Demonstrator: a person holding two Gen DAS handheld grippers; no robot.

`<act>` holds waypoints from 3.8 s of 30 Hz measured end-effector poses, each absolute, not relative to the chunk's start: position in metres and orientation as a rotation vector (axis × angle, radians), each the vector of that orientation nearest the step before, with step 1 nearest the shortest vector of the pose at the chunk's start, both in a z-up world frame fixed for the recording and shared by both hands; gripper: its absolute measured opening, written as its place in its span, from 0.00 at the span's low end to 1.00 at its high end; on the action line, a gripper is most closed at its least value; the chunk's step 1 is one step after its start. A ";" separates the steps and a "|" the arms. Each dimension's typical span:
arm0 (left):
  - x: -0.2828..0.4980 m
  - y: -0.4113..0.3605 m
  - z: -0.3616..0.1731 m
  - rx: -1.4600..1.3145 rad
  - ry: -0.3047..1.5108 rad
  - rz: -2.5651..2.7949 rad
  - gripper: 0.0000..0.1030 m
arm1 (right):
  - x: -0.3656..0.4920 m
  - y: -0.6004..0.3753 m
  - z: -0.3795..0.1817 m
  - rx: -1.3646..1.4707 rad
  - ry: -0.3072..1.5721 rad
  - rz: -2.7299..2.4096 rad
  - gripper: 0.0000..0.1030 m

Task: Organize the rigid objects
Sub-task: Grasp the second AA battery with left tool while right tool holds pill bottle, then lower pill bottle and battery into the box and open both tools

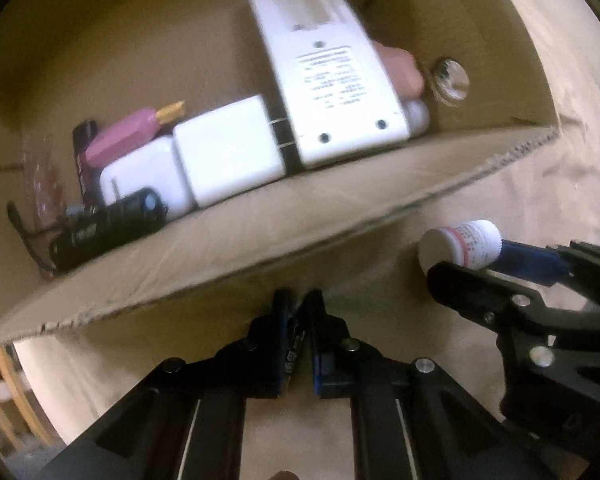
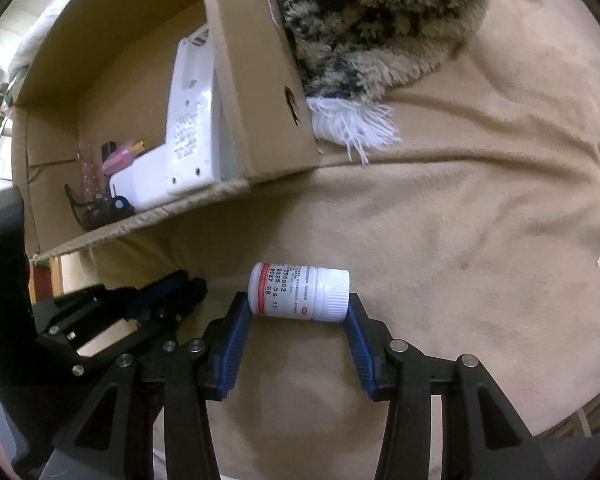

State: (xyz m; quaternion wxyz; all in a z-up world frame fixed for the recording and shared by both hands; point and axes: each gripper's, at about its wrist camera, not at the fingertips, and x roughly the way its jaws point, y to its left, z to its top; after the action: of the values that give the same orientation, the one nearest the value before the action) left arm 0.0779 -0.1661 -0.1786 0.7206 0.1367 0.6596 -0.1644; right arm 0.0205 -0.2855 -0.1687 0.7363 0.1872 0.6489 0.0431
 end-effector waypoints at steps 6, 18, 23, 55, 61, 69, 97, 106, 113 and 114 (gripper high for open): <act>0.074 -0.139 -0.168 0.248 1.461 -0.309 0.09 | 0.023 -0.280 -0.153 0.379 1.394 0.107 0.48; 0.093 -0.053 -0.050 0.115 1.222 -0.191 0.01 | 0.048 -0.299 -0.084 0.422 1.213 0.142 0.47; 0.112 -0.043 -0.027 0.051 1.168 -0.170 0.01 | 0.059 -0.296 -0.043 0.351 1.119 0.132 0.47; 0.109 -0.099 -0.172 0.133 1.452 -0.197 0.09 | 0.109 -0.231 -0.059 0.284 1.116 0.309 0.47; 0.081 -0.085 -0.136 0.107 1.404 -0.197 0.09 | 0.117 -0.238 -0.065 0.332 1.137 0.283 0.47; 0.072 -0.049 -0.059 0.026 1.208 -0.155 0.09 | 0.116 -0.236 -0.065 0.310 1.142 0.263 0.47; 0.185 -0.072 -0.053 0.034 1.071 -0.164 0.23 | 0.162 -0.235 -0.081 0.279 1.185 0.233 0.70; 0.172 -0.060 -0.034 0.002 1.029 -0.133 0.88 | 0.150 -0.252 -0.064 0.306 1.086 0.190 1.00; 0.138 -0.053 -0.002 0.032 0.951 -0.123 0.93 | 0.115 -0.247 -0.036 0.226 0.970 0.143 1.00; 0.130 -0.052 0.003 0.035 0.932 -0.122 0.93 | 0.106 -0.245 -0.028 0.205 0.927 0.136 1.00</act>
State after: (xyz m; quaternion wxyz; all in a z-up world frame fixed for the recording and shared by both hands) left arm 0.1298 -0.0516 0.0035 0.8914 0.0170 0.4490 -0.0586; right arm 0.1059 -0.2453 -0.0278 0.8873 0.0989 0.4458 0.0654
